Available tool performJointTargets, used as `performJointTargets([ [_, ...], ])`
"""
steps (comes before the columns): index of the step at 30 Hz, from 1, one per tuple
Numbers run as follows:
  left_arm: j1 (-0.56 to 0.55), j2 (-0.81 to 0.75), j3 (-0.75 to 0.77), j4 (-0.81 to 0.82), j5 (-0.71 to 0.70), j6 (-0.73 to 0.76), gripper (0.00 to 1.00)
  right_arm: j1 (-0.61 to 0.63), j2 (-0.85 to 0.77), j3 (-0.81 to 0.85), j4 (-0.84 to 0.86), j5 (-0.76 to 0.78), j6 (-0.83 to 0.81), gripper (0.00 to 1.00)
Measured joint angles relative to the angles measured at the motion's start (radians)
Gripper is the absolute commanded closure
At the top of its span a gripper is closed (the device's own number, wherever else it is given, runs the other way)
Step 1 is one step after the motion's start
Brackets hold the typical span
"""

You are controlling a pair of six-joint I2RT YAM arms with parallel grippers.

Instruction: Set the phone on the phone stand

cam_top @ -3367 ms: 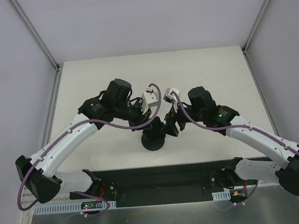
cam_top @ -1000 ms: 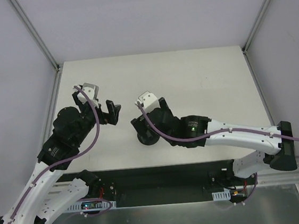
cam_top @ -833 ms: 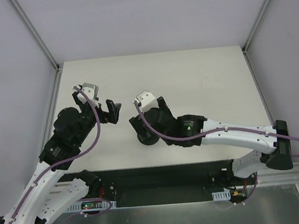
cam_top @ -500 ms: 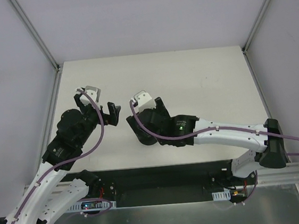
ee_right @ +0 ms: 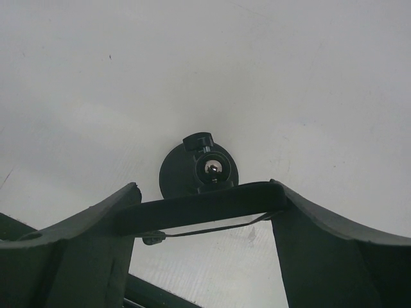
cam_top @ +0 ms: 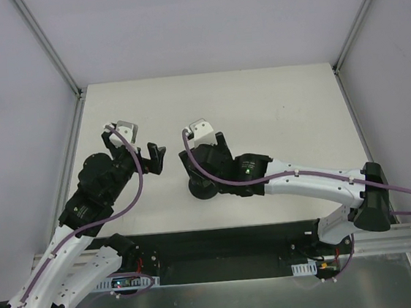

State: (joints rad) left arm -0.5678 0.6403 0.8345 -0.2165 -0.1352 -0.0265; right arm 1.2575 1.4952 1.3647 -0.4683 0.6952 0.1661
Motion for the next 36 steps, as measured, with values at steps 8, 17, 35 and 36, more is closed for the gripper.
performJointTargets([
  [8,0.000,0.001,-0.006,0.003,0.012,0.000,0.01,-0.014,-0.027,-0.027,0.015,-0.001,0.031,0.99],
  [17,0.000,-0.013,-0.016,0.003,0.027,-0.007,0.01,-0.047,-0.113,-0.103,0.045,-0.015,0.072,0.99],
  [35,-0.022,0.006,-0.016,0.005,0.027,-0.006,0.01,-0.892,-0.150,0.013,-0.019,-0.058,-0.333,0.99],
  [36,-0.022,0.014,-0.016,0.005,0.027,-0.006,0.01,-0.946,-0.127,0.045,-0.016,-0.075,-0.346,0.99],
])
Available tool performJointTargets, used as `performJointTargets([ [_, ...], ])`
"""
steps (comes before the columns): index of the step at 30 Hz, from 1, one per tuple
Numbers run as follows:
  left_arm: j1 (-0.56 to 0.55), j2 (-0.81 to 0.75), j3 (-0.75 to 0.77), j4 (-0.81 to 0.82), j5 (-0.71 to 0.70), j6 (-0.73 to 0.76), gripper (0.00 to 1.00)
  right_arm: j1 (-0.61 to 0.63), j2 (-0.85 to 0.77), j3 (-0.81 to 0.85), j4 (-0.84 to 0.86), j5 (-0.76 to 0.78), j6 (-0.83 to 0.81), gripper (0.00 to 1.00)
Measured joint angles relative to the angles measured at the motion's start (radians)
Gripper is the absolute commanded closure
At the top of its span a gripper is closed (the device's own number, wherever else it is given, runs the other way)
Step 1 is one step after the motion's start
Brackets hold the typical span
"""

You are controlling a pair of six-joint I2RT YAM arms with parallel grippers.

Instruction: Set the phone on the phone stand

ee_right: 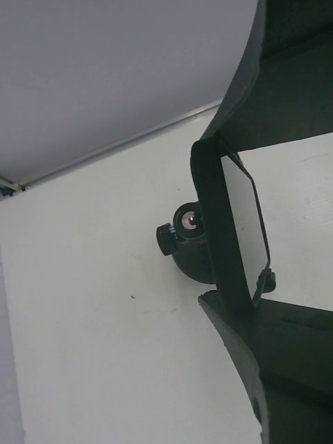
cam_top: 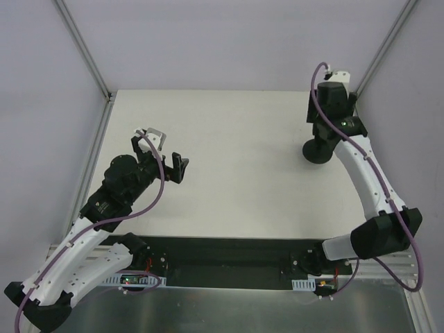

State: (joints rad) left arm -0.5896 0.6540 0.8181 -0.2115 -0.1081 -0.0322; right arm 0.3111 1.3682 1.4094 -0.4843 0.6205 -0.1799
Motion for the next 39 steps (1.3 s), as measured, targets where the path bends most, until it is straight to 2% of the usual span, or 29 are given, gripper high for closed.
performJointTargets([
  [4,0.000,0.024,0.000,0.000,0.000,0.002,0.01,-0.151,0.152,0.173,0.004,-0.082,-0.034,0.99],
  [9,0.000,0.045,0.000,0.003,0.001,0.016,0.01,-0.245,0.339,0.336,0.019,-0.188,-0.039,0.99],
  [15,0.000,0.060,0.000,0.006,0.003,0.026,0.01,-0.296,0.492,0.409,0.042,-0.254,-0.039,0.99],
  [20,0.000,0.067,0.000,0.007,0.004,0.026,0.01,-0.301,0.540,0.486,0.043,-0.239,-0.037,0.99],
  [28,0.000,0.075,0.000,0.010,0.005,0.026,0.01,-0.301,0.559,0.475,0.072,-0.225,0.011,0.99],
  [39,0.000,0.074,0.000,0.013,0.022,0.026,0.01,-0.303,0.467,0.275,0.256,-0.213,0.151,0.99],
])
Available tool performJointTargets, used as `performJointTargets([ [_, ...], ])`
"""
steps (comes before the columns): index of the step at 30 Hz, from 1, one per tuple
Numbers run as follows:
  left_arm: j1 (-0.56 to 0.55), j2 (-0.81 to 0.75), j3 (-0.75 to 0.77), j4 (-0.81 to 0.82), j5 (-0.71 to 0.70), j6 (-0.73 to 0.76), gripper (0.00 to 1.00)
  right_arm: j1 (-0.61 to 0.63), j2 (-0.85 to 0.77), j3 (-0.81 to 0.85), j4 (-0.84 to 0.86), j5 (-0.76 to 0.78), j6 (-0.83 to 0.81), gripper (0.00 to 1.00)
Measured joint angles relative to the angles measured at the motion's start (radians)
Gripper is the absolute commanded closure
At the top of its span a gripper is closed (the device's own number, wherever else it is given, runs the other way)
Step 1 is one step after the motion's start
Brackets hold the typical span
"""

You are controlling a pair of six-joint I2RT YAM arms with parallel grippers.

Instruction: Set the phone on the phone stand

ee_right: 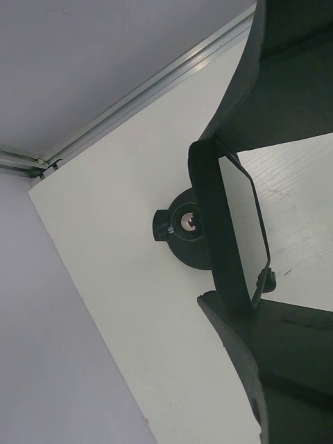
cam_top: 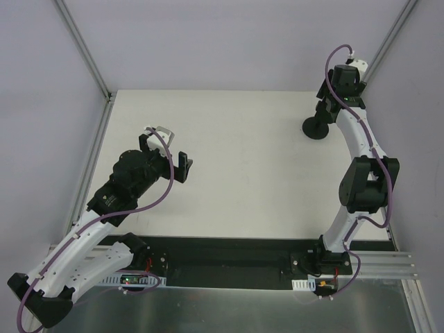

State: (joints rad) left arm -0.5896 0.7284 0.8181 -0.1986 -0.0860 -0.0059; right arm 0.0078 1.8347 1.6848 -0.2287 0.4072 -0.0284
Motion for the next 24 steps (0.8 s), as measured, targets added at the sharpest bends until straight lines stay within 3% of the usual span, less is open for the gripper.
performJointTargets([
  [6,0.000,-0.002,0.000,0.000,0.000,0.000,0.01,-0.004,-0.002,-0.020,0.040,0.000,0.046,0.99],
  [7,0.000,-0.002,0.000,0.000,0.000,0.000,0.01,-0.004,-0.002,-0.020,0.042,0.000,0.048,0.92],
  [8,0.000,-0.002,0.000,0.000,0.000,0.000,0.01,-0.004,-0.002,-0.020,0.042,0.000,0.049,0.77],
  [9,0.000,-0.002,0.000,0.000,0.000,0.000,0.01,-0.004,-0.002,-0.020,0.042,0.000,0.049,0.45],
  [11,0.000,-0.002,0.000,0.000,0.000,0.000,0.01,-0.004,-0.001,-0.012,0.029,-0.001,0.045,0.06],
  [19,0.000,-0.002,0.000,0.001,0.006,0.000,0.01,-0.003,0.031,0.144,-0.183,-0.031,-0.011,0.03],
  [24,0.000,-0.002,0.000,0.001,0.008,0.000,0.01,-0.001,-0.033,0.130,-0.249,-0.041,-0.045,0.03],
])
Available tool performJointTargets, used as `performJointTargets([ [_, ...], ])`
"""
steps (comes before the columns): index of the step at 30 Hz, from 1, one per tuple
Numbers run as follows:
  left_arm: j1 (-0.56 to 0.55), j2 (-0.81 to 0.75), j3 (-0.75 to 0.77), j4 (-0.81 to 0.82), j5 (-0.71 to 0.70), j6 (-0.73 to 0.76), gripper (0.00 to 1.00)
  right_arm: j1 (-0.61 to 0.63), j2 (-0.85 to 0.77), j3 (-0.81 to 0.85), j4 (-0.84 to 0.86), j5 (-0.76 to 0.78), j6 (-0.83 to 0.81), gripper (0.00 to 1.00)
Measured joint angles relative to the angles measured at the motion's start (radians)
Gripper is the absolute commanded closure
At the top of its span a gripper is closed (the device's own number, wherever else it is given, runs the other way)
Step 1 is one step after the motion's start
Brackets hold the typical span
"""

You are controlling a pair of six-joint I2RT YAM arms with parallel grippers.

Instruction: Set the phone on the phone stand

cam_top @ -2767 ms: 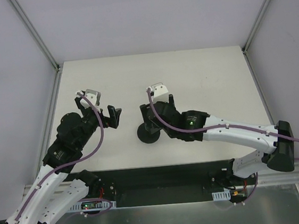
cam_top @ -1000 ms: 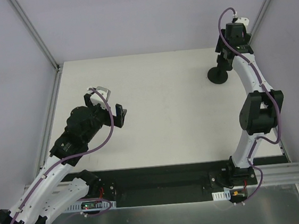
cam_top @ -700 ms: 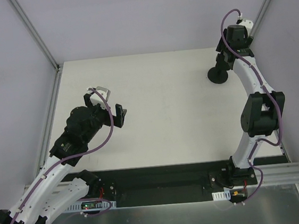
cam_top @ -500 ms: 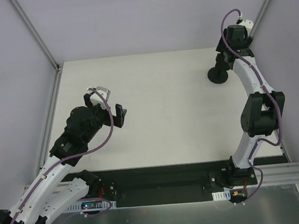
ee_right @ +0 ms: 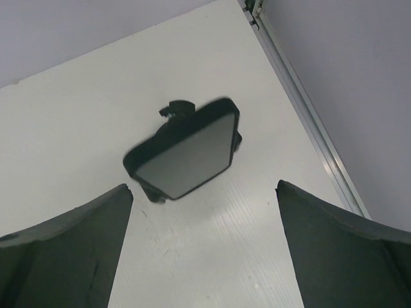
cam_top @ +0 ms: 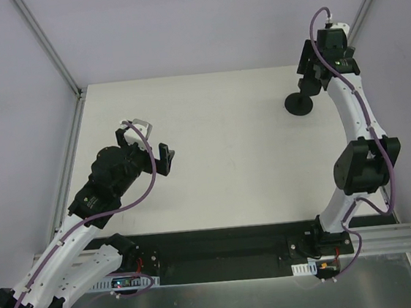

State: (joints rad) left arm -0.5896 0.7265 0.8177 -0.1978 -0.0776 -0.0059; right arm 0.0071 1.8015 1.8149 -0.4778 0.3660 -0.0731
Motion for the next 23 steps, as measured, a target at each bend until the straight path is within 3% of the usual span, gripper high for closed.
performJointTargets([
  [4,0.000,0.000,-0.003,0.003,0.003,0.000,0.01,0.013,-0.163,-0.132,-0.051,-0.010,0.002,0.03],
  [8,0.000,0.000,-0.012,0.005,0.015,0.000,0.01,0.076,-0.440,-0.412,-0.043,-0.038,0.018,0.03],
  [17,0.000,0.000,-0.015,0.006,0.056,-0.003,0.01,0.205,-0.980,-0.973,-0.049,-0.318,0.156,0.04],
  [23,0.000,-0.005,-0.015,0.007,0.106,-0.035,0.01,0.241,-1.374,-1.061,-0.210,-0.368,0.200,0.03],
])
